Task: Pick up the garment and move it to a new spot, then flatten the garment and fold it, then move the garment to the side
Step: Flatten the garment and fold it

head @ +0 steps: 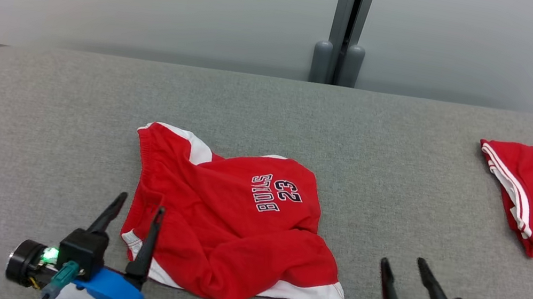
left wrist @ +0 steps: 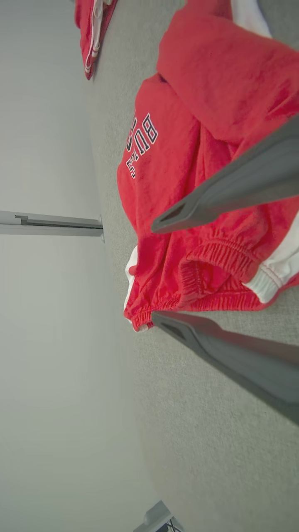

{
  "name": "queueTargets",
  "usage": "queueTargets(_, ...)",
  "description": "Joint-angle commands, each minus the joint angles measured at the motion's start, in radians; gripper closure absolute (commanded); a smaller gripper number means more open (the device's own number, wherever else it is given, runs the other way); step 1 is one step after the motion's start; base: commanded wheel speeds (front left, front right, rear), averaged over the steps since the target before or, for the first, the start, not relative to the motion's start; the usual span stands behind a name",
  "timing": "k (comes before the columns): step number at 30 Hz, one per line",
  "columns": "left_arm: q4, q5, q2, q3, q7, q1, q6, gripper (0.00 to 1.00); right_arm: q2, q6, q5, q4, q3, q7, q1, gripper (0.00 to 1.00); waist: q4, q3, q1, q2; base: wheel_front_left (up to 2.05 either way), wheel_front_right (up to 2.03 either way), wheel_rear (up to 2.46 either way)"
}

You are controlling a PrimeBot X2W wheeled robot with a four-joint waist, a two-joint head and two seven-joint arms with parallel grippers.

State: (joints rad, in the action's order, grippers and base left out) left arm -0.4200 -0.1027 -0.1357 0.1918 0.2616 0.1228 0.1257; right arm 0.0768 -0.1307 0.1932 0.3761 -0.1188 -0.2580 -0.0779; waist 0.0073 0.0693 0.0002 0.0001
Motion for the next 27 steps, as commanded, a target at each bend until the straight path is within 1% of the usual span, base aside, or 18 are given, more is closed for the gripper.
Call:
queueTargets(1,-0.024,-0.014,-0.011,0.025,0.005,0.024,0.007,0.0,0.001,0.0,0.007,0.014,-0.018,-0.005,-0.018,0.0,-0.003,0.009,-0.0002,-0.0001,0.0,0.0,0.0)
queueTargets(3,-0.071,-0.034,-0.033,0.06,0.004,0.051,0.007,0.0,-0.001,0.0,0.014,0.039,-0.053,-0.006,-0.037,0.0,-0.008,0.02,-0.0002,-0.0001,0.0,0.0,0.0)
queueTargets(9,-0.205,-0.098,-0.071,0.154,0.005,0.116,0.005,0.0,-0.008,0.0,0.041,0.11,-0.142,-0.007,-0.079,0.0,-0.017,0.048,-0.0002,-0.0001,0.0,0.0,0.0)
queueTargets(14,-0.306,-0.15,-0.088,0.212,0.005,0.16,0.005,0.0,-0.016,0.0,0.064,0.173,-0.19,-0.008,-0.106,0.0,-0.015,0.06,-0.0002,-0.0001,0.0,0.0,0.0)
queueTargets(20,-0.348,-0.201,-0.1,0.262,0.005,0.191,0.005,0.0,-0.022,0.0,0.09,0.242,-0.267,-0.008,-0.134,0.0,-0.005,0.066,-0.0002,-0.0001,0.0,0.0,0.0)
queueTargets(23,-0.354,-0.213,-0.101,0.276,0.005,0.194,0.005,0.0,-0.023,0.0,0.103,0.258,-0.286,-0.008,-0.141,0.0,0.0,0.067,-0.0002,-0.0001,0.0,0.0,0.0)
queueTargets(27,-0.379,-0.25,-0.109,0.333,0.003,0.188,0.005,0.0,-0.025,0.0,0.13,0.286,-0.321,-0.008,-0.151,0.0,0.007,0.065,-0.0002,-0.0001,0.0,0.0,0.0)
